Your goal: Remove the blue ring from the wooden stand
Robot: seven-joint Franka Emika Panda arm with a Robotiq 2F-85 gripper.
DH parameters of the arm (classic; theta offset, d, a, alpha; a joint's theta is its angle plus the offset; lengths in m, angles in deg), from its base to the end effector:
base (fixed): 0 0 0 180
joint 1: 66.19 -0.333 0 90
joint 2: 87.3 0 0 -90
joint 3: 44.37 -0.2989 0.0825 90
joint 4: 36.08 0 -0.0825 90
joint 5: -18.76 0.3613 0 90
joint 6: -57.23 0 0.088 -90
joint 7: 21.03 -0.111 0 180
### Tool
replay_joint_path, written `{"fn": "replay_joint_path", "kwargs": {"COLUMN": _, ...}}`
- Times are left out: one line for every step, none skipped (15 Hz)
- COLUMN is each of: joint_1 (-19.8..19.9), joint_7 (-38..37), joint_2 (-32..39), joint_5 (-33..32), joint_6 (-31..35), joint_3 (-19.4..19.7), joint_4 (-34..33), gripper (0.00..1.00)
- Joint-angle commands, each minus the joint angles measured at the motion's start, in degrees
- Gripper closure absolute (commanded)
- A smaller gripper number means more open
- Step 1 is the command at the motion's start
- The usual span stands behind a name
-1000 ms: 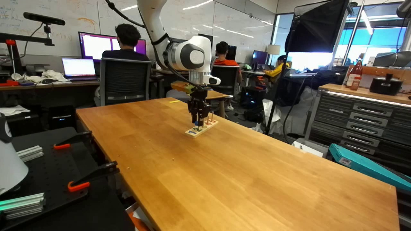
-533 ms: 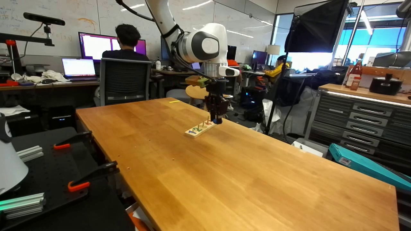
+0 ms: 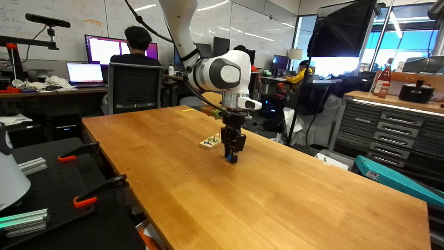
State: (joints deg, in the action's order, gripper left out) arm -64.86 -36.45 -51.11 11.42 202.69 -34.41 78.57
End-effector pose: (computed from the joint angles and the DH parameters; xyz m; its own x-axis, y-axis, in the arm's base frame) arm 0.5590 -0.1117 0.1364 0.9435 -0.3270 -0.0530 -0.3125 -0.9318 0.1847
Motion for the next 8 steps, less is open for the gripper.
{"fn": "replay_joint_path", "kwargs": {"joint_1": -2.16, "joint_7": -0.93, "joint_2": -0.73, "joint_5": 0.16, "joint_6": -1.47, "joint_3": 0.20, "joint_4": -0.49, "gripper": 0.18}}
{"fn": "replay_joint_path", "kwargs": {"joint_1": -2.83, "joint_7": -0.48, "joint_2": -3.28, "joint_5": -0.19, "joint_6": -2.57, "joint_3": 0.04, "joint_4": 0.47, "gripper": 0.11}}
{"fn": "replay_joint_path", "kwargs": {"joint_1": -3.28, "joint_7": 0.10, "joint_2": -5.72, "joint_5": -0.26, "joint_6": -3.86, "joint_3": -0.30, "joint_4": 0.94, "gripper": 0.02}}
{"fn": "replay_joint_path", "kwargs": {"joint_1": -3.85, "joint_7": 0.54, "joint_2": -8.76, "joint_5": -0.36, "joint_6": -4.97, "joint_3": -0.66, "joint_4": 2.19, "gripper": 0.00}}
{"fn": "replay_joint_path", "kwargs": {"joint_1": -4.42, "joint_7": 0.76, "joint_2": -11.67, "joint_5": -0.55, "joint_6": -5.66, "joint_3": -0.98, "joint_4": 3.46, "gripper": 0.00}}
{"fn": "replay_joint_path", "kwargs": {"joint_1": -4.77, "joint_7": 1.18, "joint_2": -14.02, "joint_5": -0.68, "joint_6": -6.60, "joint_3": -1.46, "joint_4": 4.20, "gripper": 0.00}}
{"fn": "replay_joint_path", "kwargs": {"joint_1": -5.14, "joint_7": 1.40, "joint_2": -16.71, "joint_5": -0.90, "joint_6": -7.77, "joint_3": -1.86, "joint_4": 5.02, "gripper": 0.00}}
{"fn": "replay_joint_path", "kwargs": {"joint_1": -5.08, "joint_7": 2.88, "joint_2": -19.64, "joint_5": -0.82, "joint_6": -10.02, "joint_3": -2.76, "joint_4": 5.79, "gripper": 0.00}}
